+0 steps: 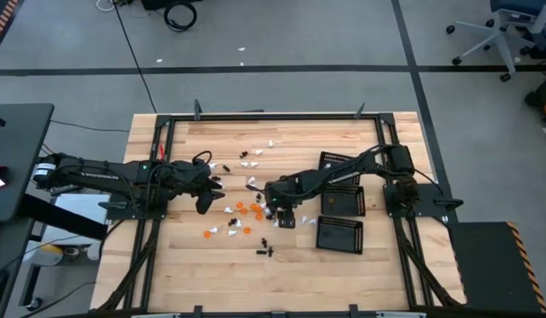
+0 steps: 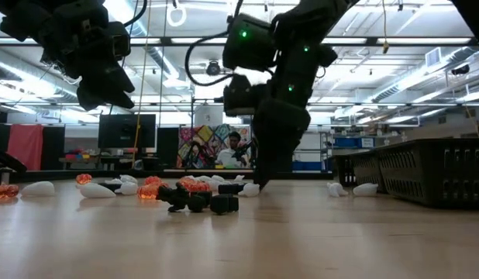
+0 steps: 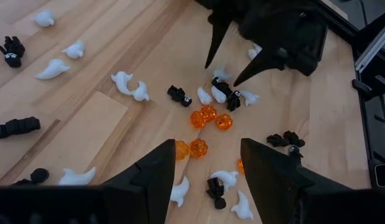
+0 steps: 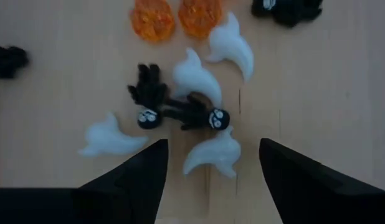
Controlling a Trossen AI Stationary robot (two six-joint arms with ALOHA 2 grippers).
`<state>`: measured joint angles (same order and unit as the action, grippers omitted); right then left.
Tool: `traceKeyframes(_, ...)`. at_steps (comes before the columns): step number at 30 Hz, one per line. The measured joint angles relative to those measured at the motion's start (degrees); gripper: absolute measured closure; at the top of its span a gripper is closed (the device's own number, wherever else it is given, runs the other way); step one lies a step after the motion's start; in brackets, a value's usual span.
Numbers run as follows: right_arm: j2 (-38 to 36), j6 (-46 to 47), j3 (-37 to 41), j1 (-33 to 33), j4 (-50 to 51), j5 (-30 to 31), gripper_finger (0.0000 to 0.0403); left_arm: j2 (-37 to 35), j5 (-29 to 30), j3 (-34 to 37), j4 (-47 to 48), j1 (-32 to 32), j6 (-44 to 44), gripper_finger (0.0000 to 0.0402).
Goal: Sort Halloween decoration
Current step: Put the white ghost toy into the top black bin
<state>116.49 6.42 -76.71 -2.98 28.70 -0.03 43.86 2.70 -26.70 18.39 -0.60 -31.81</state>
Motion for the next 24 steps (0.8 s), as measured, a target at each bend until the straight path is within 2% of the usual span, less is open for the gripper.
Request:
traceKeyframes(6, 1.13, -0.34, -0.20, -0.01, -0.81, 0.29, 0.0177, 0.00, -0.02, 0.00, 0.03, 0.00, -0.11, 0.0209)
traceKeyframes(11, 1.02, -3.37, -0.15, -0.34, -0.63, 1.67, 0.0222, 0.00, -0.02, 0.00, 0.20, 0.00, -0.28, 0.0209)
traceKeyframes(17, 1.04, -4.55, -0.11, -0.37, -0.49, 0.50, 0.0276, 0.00, -0.02, 0.00, 0.24, 0.01, -0.44, 0.0209)
traceKeyframes(24, 1.04, -5.07, -0.07, -0.35, -0.24, -0.32, 0.0304, 0.00, -0.02, 0.00, 0.26, 0.00, -0.57, 0.0209)
